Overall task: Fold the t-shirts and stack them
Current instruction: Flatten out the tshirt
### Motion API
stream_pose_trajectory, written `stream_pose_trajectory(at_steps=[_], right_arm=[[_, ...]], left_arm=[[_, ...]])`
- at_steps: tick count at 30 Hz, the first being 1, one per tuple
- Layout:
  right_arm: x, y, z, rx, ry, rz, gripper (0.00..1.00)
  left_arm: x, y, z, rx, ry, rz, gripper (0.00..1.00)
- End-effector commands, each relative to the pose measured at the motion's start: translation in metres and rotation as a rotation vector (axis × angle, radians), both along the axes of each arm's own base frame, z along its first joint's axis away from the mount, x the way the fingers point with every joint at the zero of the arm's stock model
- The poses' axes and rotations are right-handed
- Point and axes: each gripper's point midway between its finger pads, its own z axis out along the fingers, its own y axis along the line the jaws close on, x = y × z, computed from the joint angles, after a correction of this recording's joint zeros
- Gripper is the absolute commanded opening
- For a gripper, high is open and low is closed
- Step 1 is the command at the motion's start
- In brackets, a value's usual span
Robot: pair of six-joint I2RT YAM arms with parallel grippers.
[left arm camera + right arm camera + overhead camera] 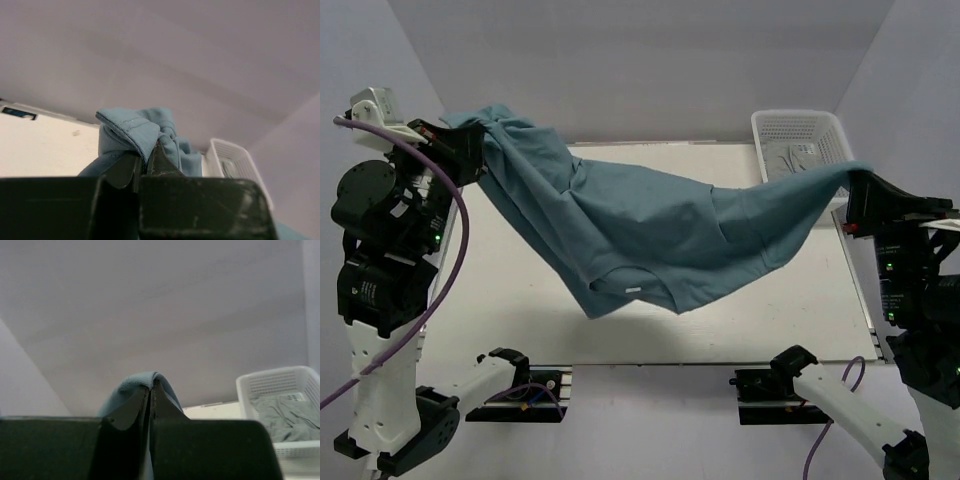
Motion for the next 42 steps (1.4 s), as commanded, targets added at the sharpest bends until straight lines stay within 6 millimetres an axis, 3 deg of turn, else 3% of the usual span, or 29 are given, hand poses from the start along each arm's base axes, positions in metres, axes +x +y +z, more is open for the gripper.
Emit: stream_pose_trajectory(at_steps=[1, 2, 4, 6, 7, 9, 11, 12, 14, 15, 16, 17, 18, 19, 20, 24, 25, 26, 27, 29, 30, 32, 33, 34, 35, 37, 38, 41, 42], right_arm=[[0.014, -0.019, -0.02, 0.012, 0.065, -0.138, 0.0], [0.018, -0.02, -0.026, 0.007, 0.082, -0.157, 0.0], [0.03, -0.024, -0.038, 0.002, 0.124, -0.222, 0.0], [0.049, -0.033, -0.067, -0.003, 0.2, -0.344, 0.0], [0.06, -0.03, -0.088, -0.032, 0.245, -0.377, 0.0], [0.082, -0.03, -0.128, -0.083, 0.347, -0.481, 0.0], [0.101, -0.02, -0.169, -0.108, 0.431, -0.501, 0.0], [0.113, -0.012, -0.213, -0.18, 0.515, -0.511, 0.0], [0.13, 0.0, -0.252, -0.166, 0.591, -0.508, 0.0], [0.134, -0.003, -0.286, -0.201, 0.659, -0.524, 0.0], [0.148, 0.004, -0.321, -0.231, 0.742, -0.531, 0.0], [0.151, 0.004, -0.338, -0.238, 0.781, -0.532, 0.0], [0.156, 0.012, -0.356, -0.228, 0.828, -0.491, 0.0], [0.163, 0.005, -0.374, -0.246, 0.887, -0.523, 0.0], [0.17, 0.006, -0.387, -0.274, 0.934, -0.529, 0.04], [0.183, 0.001, -0.406, -0.299, 1.071, -0.543, 0.21], [0.19, 0.004, -0.398, -0.284, 1.06, -0.532, 0.27], [0.189, 0.005, -0.395, -0.282, 1.064, -0.517, 0.75], [0.189, 0.005, -0.393, -0.275, 1.061, -0.511, 0.89], [0.183, 0.009, -0.389, -0.26, 1.054, -0.471, 0.9], [0.179, 0.008, -0.392, -0.258, 1.063, -0.462, 0.9], [0.17, 0.018, -0.395, -0.254, 1.082, -0.383, 0.9], [0.164, 0.018, -0.397, -0.25, 1.084, -0.362, 0.9], [0.157, 0.035, -0.397, -0.261, 1.091, -0.236, 0.9], [0.146, 0.04, -0.414, -0.284, 1.122, -0.183, 0.9], [0.139, 0.067, -0.413, -0.271, 1.091, 0.004, 0.9], [0.126, 0.069, -0.431, -0.289, 1.125, 0.045, 0.9], [0.114, 0.089, -0.437, -0.266, 1.119, 0.182, 0.9], [0.11, 0.091, -0.443, -0.268, 1.133, 0.195, 0.9]], left_arm=[[0.03, 0.025, -0.031, 0.009, 0.13, 0.196, 0.0], [0.03, 0.025, -0.031, 0.01, 0.13, 0.196, 0.0], [0.055, 0.024, -0.057, 0.023, 0.211, 0.234, 0.0], [0.076, 0.02, -0.085, 0.037, 0.274, 0.253, 0.0], [0.091, 0.015, -0.115, 0.058, 0.338, 0.255, 0.0], [0.11, 0.001, -0.139, 0.053, 0.37, 0.213, 0.0], [0.131, -0.012, -0.197, 0.087, 0.482, 0.186, 0.0], [0.14, -0.012, -0.215, 0.079, 0.511, 0.198, 0.0], [0.154, -0.01, -0.265, 0.097, 0.616, 0.229, 0.18], [0.166, -0.013, -0.307, 0.133, 0.704, 0.234, 0.32], [0.176, -0.01, -0.325, 0.135, 0.738, 0.238, 0.41], [0.185, -0.012, -0.339, 0.138, 0.774, 0.227, 0.81], [0.191, -0.01, -0.356, 0.154, 0.826, 0.238, 0.96], [0.203, -0.013, -0.354, 0.147, 0.832, 0.241, 1.0], [0.206, -0.006, -0.387, 0.185, 0.94, 0.268, 1.0], [0.226, -0.004, -0.384, 0.167, 0.97, 0.28, 1.0], [0.225, -0.006, -0.38, 0.167, 0.965, 0.262, 1.0], [0.221, -0.013, -0.375, 0.15, 0.946, 0.213, 1.0], [0.217, -0.017, -0.372, 0.148, 0.934, 0.181, 1.0], [0.212, -0.036, -0.366, 0.117, 0.888, 0.078, 1.0], [0.197, -0.039, -0.38, 0.125, 0.916, 0.059, 1.0], [0.18, -0.052, -0.372, 0.099, 0.895, -0.018, 1.0], [0.167, -0.056, -0.387, 0.093, 0.93, -0.054, 1.0], [0.157, -0.066, -0.386, 0.081, 0.934, -0.11, 1.0], [0.142, -0.065, -0.406, 0.084, 0.985, -0.122, 1.0], [0.123, -0.073, -0.426, 0.095, 1.039, -0.147, 1.0], [0.111, -0.07, -0.441, 0.09, 1.089, -0.136, 1.0], [0.09, -0.078, -0.461, 0.089, 1.175, -0.132, 1.0], [0.084, -0.093, -0.464, 0.084, 1.178, -0.193, 1.0]])
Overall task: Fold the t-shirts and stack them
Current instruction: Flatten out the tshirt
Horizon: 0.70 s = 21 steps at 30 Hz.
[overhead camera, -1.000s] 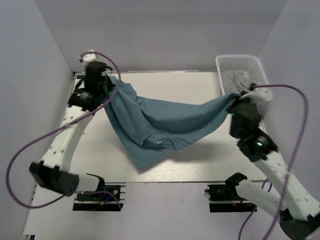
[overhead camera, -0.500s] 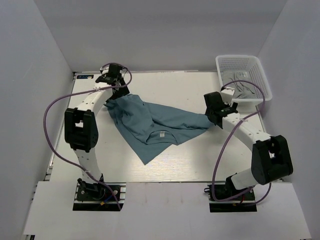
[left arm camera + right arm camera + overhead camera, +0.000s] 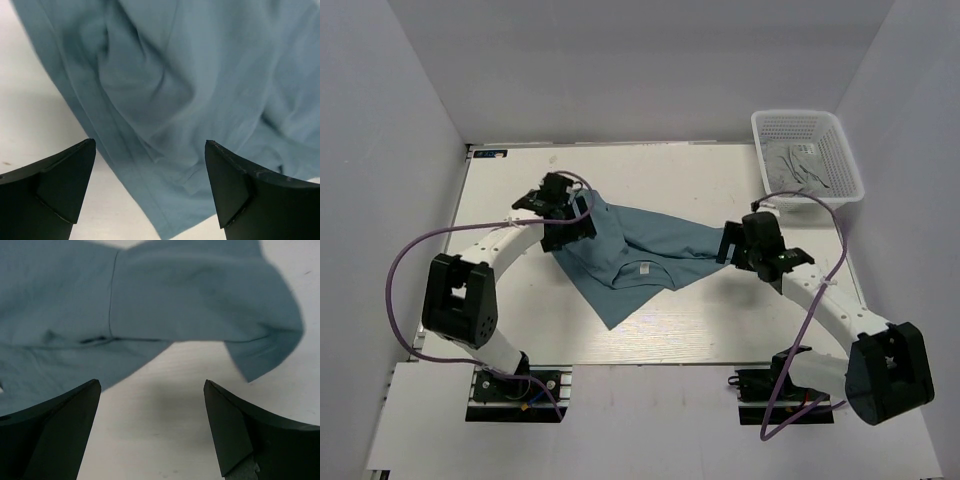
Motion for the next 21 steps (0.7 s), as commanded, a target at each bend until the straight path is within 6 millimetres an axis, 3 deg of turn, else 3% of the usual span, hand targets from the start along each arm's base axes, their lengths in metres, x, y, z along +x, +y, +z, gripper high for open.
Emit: stream_pose_trajectory(at_steps=[1, 5, 11, 19, 20, 21], right_arm=[[-0.011, 0.032, -0.007, 0.115, 0.022, 0.157, 0.9], [-0.017, 0.035, -0.019, 0.129, 0.044, 0.175, 0.9], [-0.019, 0.04, -0.037, 0.146, 0.074, 0.187, 0.9], [-0.023, 0.047, -0.06, 0.161, 0.115, 0.22, 0.9], [-0.025, 0.048, -0.066, 0.156, 0.135, 0.222, 0.9], [-0.022, 0.049, -0.067, 0.158, 0.126, 0.224, 0.9]], left_arm=[[-0.024, -0.028, -0.011, -0.087, 0.07, -0.058, 1.0], [-0.043, -0.044, -0.032, -0.1, 0.104, -0.108, 0.98], [-0.043, -0.042, -0.05, -0.03, 0.114, -0.102, 0.91], [-0.021, -0.042, -0.061, 0.008, 0.095, -0.066, 0.62], [-0.019, -0.043, -0.062, 0.007, 0.095, -0.066, 0.56], [-0.019, -0.043, -0.065, 0.011, 0.104, -0.066, 0.43]])
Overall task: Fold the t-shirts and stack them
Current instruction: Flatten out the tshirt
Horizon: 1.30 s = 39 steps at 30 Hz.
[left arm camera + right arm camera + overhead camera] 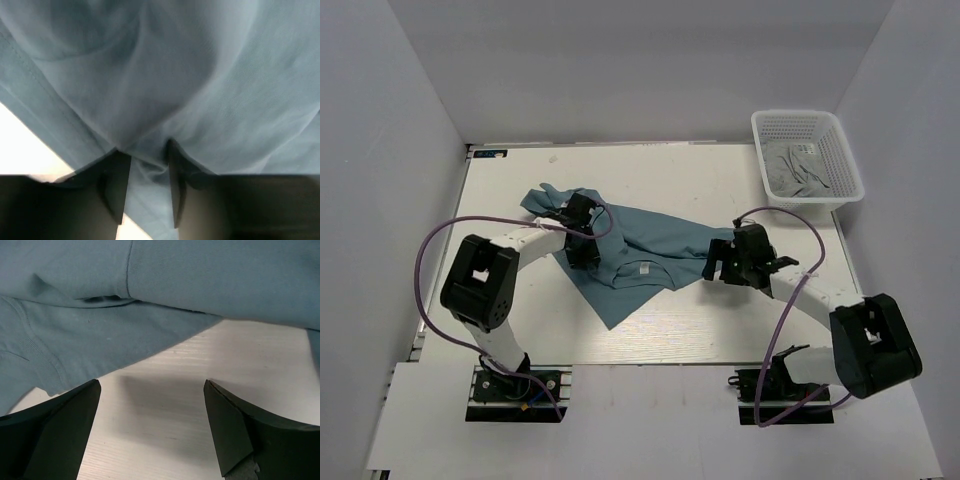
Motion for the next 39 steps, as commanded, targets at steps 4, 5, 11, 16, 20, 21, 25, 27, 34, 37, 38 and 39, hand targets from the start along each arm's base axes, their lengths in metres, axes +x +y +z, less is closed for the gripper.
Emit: stream_pose_trajectory(at_steps=[4, 5, 11, 16, 20, 21, 25, 27, 34, 37, 38, 39], right_arm=[[0.008, 0.019, -0.007, 0.027, -0.016, 0.083, 0.86], [0.008, 0.021, -0.011, 0.022, -0.003, 0.087, 0.86], [0.02, 0.03, -0.019, 0.016, -0.015, 0.092, 0.7], [0.037, 0.027, -0.015, -0.016, -0.046, 0.03, 0.11], [0.047, 0.025, -0.002, -0.015, -0.108, -0.003, 0.0], [0.049, 0.026, 0.007, -0.004, -0.135, 0.0, 0.0], [0.056, 0.033, 0.054, 0.046, -0.294, 0.042, 0.0], [0.055, 0.033, 0.073, 0.066, -0.366, 0.059, 0.0], [0.04, 0.03, 0.132, 0.129, -0.574, 0.105, 0.0], [0.035, 0.031, 0.17, 0.149, -0.738, 0.151, 0.0], [0.034, 0.031, 0.178, 0.156, -0.778, 0.159, 0.0], [0.03, 0.028, 0.203, 0.172, -0.857, 0.155, 0.0]], left_arm=[[0.03, -0.014, 0.022, -0.044, -0.106, 0.0, 0.0], [0.03, -0.014, 0.022, -0.044, -0.106, 0.0, 0.0], [0.037, -0.019, 0.051, -0.083, -0.182, -0.012, 0.0], [0.043, -0.024, 0.077, -0.118, -0.244, -0.039, 0.0], [0.047, -0.029, 0.097, -0.153, -0.314, -0.067, 0.0], [0.049, -0.03, 0.103, -0.162, -0.335, -0.067, 0.0], [0.05, -0.038, 0.125, -0.218, -0.421, -0.13, 0.0], [0.05, -0.043, 0.141, -0.25, -0.466, -0.157, 0.0], [0.04, -0.036, 0.187, -0.276, -0.593, -0.168, 0.0], [0.038, -0.032, 0.219, -0.291, -0.714, -0.176, 0.0], [0.037, -0.027, 0.244, -0.294, -0.796, -0.178, 0.0], [0.036, -0.024, 0.261, -0.294, -0.841, -0.175, 0.0]])
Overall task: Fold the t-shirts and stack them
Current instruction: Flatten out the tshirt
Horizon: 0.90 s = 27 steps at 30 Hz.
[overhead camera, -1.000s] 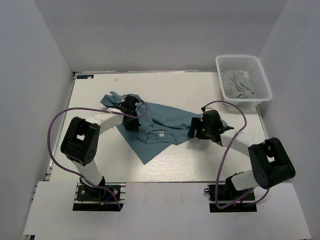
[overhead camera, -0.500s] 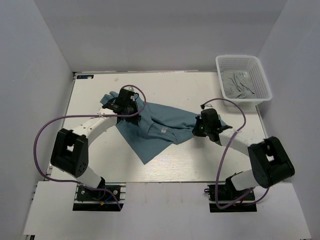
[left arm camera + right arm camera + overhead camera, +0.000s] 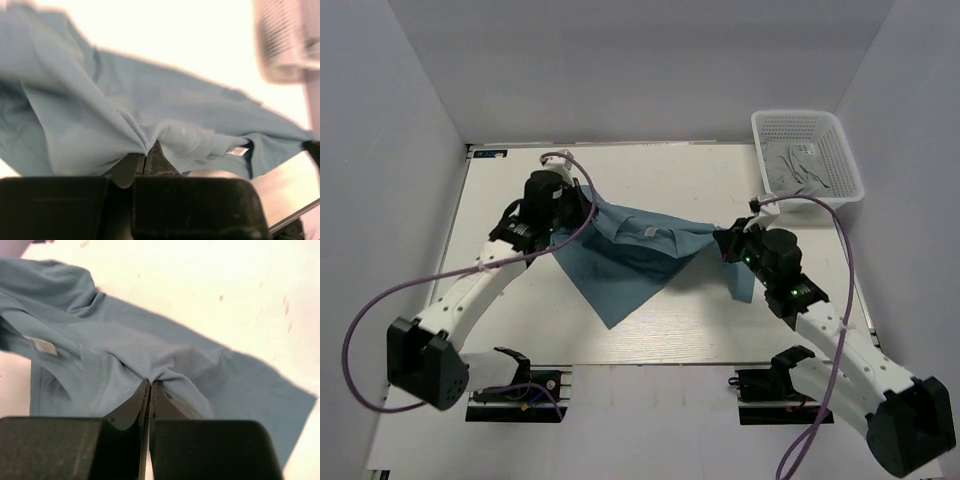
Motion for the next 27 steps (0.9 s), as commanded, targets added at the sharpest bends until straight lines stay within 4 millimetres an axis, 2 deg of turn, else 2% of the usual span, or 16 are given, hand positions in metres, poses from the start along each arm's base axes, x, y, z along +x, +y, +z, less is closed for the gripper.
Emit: stream_pose_trajectory(at_steps=[1, 2, 3, 4, 5, 7, 8, 10, 12, 14, 16, 17, 18, 20, 22, 27], right_arm=[[-0.001, -0.001, 0.061, 0.008, -0.252, 0.029, 0.0], [-0.002, -0.002, 0.077, 0.012, -0.291, 0.023, 0.0], [-0.004, -0.006, 0.104, 0.028, -0.342, 0.011, 0.0], [-0.005, -0.008, 0.112, 0.008, -0.36, 0.014, 0.0], [-0.008, -0.009, 0.154, 0.036, -0.434, 0.011, 0.0], [-0.012, -0.01, 0.165, 0.008, -0.429, 0.025, 0.0], [-0.018, -0.014, 0.204, 0.041, -0.49, 0.012, 0.0], [-0.025, -0.014, 0.217, 0.037, -0.498, 0.032, 0.0], [-0.039, -0.018, 0.257, 0.058, -0.561, 0.042, 0.0], [-0.056, -0.019, 0.281, 0.07, -0.592, 0.081, 0.0], [-0.079, -0.021, 0.321, 0.104, -0.681, 0.125, 0.0], [-0.086, -0.02, 0.324, 0.104, -0.68, 0.147, 0.0], [-0.106, -0.017, 0.347, 0.119, -0.742, 0.211, 0.0], [-0.119, -0.018, 0.363, 0.133, -0.775, 0.238, 0.0], [-0.147, -0.024, 0.396, 0.156, -0.858, 0.27, 0.0], [-0.198, -0.04, 0.447, 0.184, -0.989, 0.313, 0.0]], left_arm=[[-0.003, 0.007, 0.084, -0.06, -0.255, 0.002, 0.0], [-0.004, 0.011, 0.098, -0.057, -0.284, 0.014, 0.0], [-0.01, 0.013, 0.13, -0.086, -0.347, 0.017, 0.0], [-0.014, 0.014, 0.149, -0.085, -0.396, 0.0, 0.0], [-0.018, 0.016, 0.165, -0.098, -0.424, 0.001, 0.0], [-0.035, 0.023, 0.213, -0.12, -0.531, -0.01, 0.0], [-0.041, 0.026, 0.229, -0.135, -0.566, -0.008, 0.0], [-0.058, 0.034, 0.265, -0.157, -0.642, -0.006, 0.0], [-0.077, 0.04, 0.302, -0.173, -0.729, -0.025, 0.0], [-0.097, 0.037, 0.321, -0.173, -0.78, -0.096, 0.0], [-0.118, 0.035, 0.347, -0.2, -0.828, -0.156, 0.0], [-0.132, 0.042, 0.368, -0.203, -0.881, -0.157, 0.0], [-0.139, 0.045, 0.375, -0.203, -0.89, -0.165, 0.0], [-0.162, 0.055, 0.405, -0.215, -0.969, -0.16, 0.0], [-0.178, 0.06, 0.426, -0.228, -1.007, -0.168, 0.0], [-0.23, 0.063, 0.457, -0.265, -1.088, -0.275, 0.0]])
